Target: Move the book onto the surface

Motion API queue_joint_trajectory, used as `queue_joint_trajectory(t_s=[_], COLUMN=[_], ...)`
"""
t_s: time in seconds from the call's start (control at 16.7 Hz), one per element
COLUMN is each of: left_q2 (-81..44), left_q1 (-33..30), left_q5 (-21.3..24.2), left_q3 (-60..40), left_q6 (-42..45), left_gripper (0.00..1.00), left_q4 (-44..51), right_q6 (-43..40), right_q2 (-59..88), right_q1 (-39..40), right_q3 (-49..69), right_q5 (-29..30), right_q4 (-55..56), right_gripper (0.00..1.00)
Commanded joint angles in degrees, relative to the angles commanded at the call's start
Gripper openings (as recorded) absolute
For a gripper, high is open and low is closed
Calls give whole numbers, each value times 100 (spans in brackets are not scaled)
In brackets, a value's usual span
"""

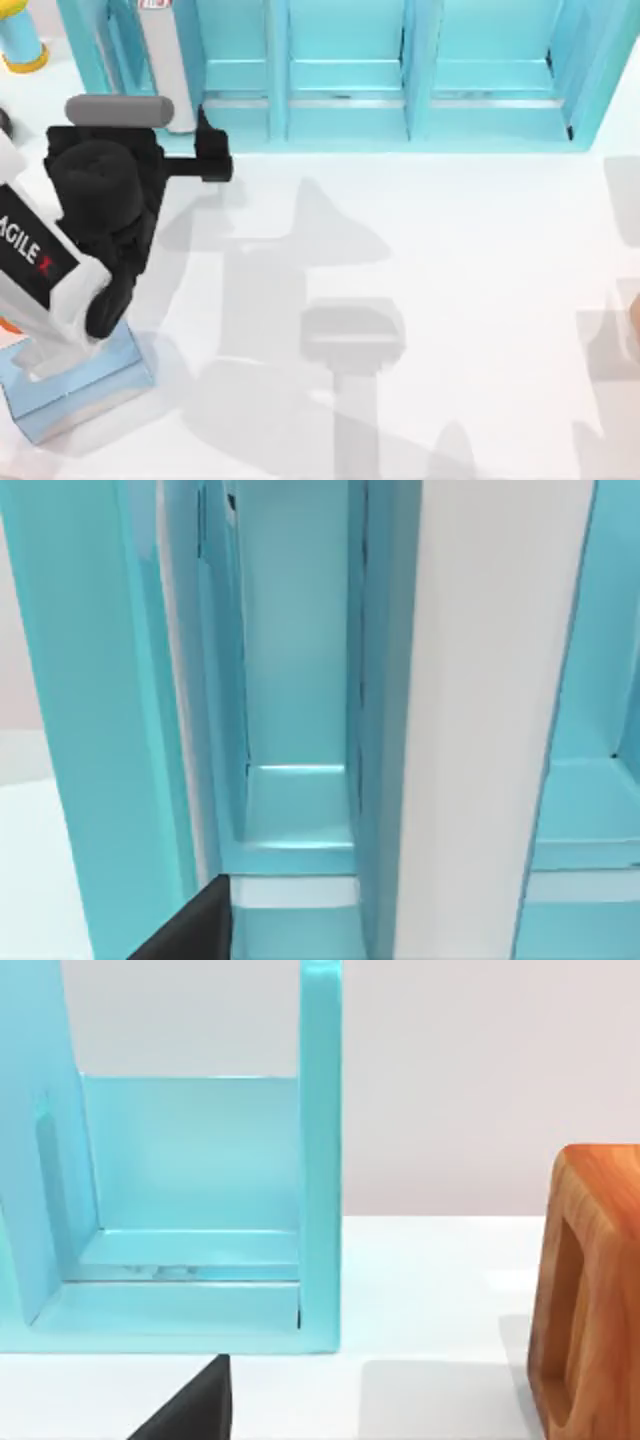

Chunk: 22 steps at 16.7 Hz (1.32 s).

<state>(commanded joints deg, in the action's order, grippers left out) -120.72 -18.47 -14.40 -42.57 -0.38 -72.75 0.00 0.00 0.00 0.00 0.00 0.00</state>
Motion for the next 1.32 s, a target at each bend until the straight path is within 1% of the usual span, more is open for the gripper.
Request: queue_joint_trajectory(t_s=[0.48, 0.66, 1.08, 1.32], left_q2=[-58, -221, -1132, -1417], left_q1=[27, 65, 271, 330], left_q5=[10, 65, 280, 343], left_q3=[-74, -557, -2202, -2636], left_q6=[2, 12, 19, 21], left_gripper=[100, 100, 100, 100], left_q4=[31, 330, 1077, 1225], right_q6=[0, 0, 0, 0], right_q2=[0, 0, 0, 0], right_q1=[0, 0, 0, 0], right_q3=[0, 0, 0, 0], right_q5=[0, 0, 0, 0], right_q4=[0, 0, 0, 0], right_gripper=[100, 100, 100, 100])
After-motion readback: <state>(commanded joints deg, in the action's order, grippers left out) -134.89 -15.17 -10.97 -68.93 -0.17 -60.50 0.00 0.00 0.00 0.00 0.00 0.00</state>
